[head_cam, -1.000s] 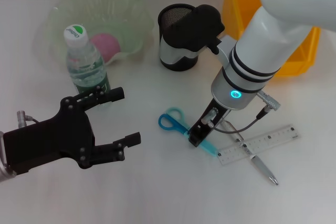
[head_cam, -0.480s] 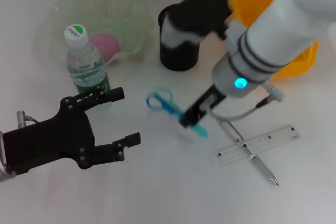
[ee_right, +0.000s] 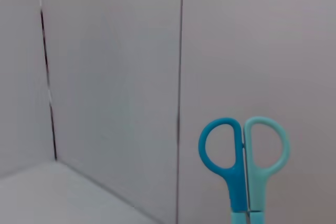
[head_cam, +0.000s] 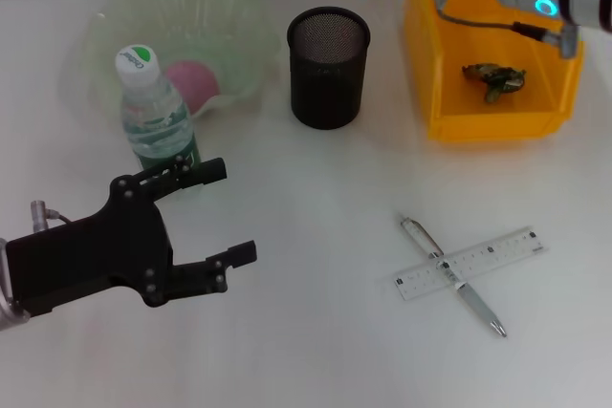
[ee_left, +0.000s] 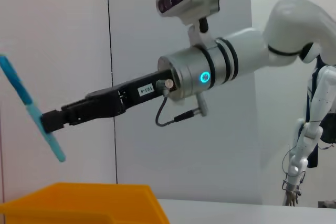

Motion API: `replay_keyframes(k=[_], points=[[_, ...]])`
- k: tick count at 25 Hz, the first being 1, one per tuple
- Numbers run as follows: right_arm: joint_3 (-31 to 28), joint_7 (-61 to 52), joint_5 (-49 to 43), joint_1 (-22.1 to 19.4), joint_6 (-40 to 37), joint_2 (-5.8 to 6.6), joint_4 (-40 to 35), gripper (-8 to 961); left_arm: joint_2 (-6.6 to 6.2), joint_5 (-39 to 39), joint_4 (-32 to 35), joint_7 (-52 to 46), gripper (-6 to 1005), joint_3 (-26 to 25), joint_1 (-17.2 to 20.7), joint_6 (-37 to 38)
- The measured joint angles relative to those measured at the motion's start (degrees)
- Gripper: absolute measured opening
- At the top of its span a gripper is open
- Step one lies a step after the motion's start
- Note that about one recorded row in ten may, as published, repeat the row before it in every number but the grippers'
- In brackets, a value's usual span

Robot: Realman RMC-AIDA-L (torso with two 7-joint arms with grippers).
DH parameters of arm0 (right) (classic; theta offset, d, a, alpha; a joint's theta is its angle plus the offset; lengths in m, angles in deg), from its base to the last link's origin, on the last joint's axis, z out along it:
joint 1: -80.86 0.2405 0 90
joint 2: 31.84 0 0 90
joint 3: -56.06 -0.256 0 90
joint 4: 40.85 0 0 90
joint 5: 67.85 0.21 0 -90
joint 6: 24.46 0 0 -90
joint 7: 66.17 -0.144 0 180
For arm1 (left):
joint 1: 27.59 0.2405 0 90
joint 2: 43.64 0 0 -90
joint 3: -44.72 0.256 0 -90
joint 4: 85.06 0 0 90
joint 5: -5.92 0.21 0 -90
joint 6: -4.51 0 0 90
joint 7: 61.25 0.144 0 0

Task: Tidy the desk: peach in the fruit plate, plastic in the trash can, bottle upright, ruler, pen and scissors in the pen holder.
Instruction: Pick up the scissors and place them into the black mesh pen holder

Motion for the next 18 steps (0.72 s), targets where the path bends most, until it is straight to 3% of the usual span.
replay_keyframes(k=[1, 5, 6, 10, 15, 18], points=[[0.0, 0.0, 0.0, 0.0, 0.0, 0.0, 0.0, 199, 0.0, 0.0, 0.0, 0.0, 866, 0.0, 0.0, 0.0], [1.3, 22.1, 21.4, 2.0, 5.4, -0.04, 12.5, 198, 0.0, 0.0, 0.0, 0.0, 866, -0.3, 0.0, 0.1], [1.3, 22.1, 21.4, 2.0, 5.4, -0.04, 12.5, 198, 0.0, 0.0, 0.0, 0.0, 866, -0.3, 0.0, 0.1], [1.0, 37.5, 37.5, 5.8, 6.3, -0.24, 22.8, 198, 0.0, 0.0, -0.1, 0.0, 866, -0.3, 0.0, 0.1], [0.3, 40.7, 41.9, 9.7, 7.9, -0.26, 31.0, 198, 0.0, -0.1, -0.1, 0.0, 866, 0.0, -0.1, 0.1], [0.4, 40.9, 42.0, 10.0, 8.5, -0.28, 32.1, 198, 0.0, -0.1, -0.1, 0.0, 866, 0.0, -0.2, 0.1]])
